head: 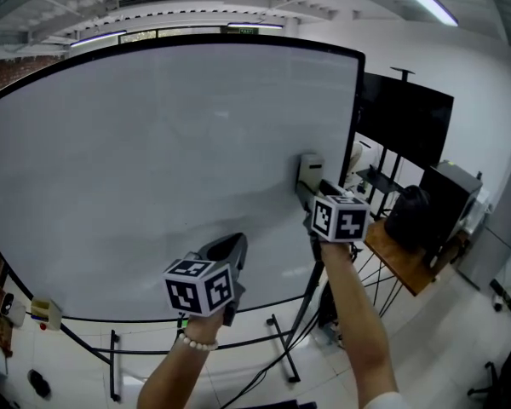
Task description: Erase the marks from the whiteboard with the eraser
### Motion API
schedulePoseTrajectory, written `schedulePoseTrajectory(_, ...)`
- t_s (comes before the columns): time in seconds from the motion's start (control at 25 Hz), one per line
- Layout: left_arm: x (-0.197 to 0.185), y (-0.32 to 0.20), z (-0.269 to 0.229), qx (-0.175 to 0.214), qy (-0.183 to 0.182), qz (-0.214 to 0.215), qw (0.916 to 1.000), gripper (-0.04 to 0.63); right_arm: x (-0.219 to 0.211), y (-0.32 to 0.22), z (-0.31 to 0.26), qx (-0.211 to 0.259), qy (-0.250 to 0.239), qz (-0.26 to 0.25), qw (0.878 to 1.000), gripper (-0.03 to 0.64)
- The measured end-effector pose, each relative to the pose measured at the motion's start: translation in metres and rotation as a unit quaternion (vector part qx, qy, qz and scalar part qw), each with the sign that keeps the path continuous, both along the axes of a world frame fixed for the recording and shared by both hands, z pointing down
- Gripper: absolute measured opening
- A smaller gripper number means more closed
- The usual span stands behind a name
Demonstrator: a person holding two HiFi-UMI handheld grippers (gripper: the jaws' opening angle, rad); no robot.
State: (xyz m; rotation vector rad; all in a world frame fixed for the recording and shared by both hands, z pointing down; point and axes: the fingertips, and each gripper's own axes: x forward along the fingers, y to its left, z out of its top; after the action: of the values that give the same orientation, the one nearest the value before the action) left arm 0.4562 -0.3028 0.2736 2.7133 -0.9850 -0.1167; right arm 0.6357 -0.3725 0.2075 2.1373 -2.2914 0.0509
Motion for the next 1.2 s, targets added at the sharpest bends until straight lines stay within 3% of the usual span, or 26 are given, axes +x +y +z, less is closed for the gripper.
schedulePoseTrajectory(0.2, 0.029, -0.002, 0.005, -0.003, -0.002, 0.011, 0.9999, -0.012, 0.043, 0.001, 0.000, 0.001, 0.008, 0.010, 1.000, 0.253)
schedulePoseTrajectory(0.56, 0.049, -0.009, 0.019, -0.011, -0.004, 0.017, 0.9998, -0.012, 0.098, 0.001, 0.011, 0.000, 0.014, 0.042, 0.999, 0.252)
schedulePoseTrajectory(0.92, 0.052, -0.011, 0.036, -0.016, -0.005, 0.028, 0.9995, -0.012, 0.105, -0.003, 0.057, 0.004, 0.026, 0.041, 0.999, 0.252)
schedulePoseTrajectory(1.2, 0.047, -0.011, 0.052, -0.029, -0.009, 0.028, 0.9992, -0.012, 0.108, -0.003, 0.096, -0.011, 0.008, 0.044, 0.999, 0.253)
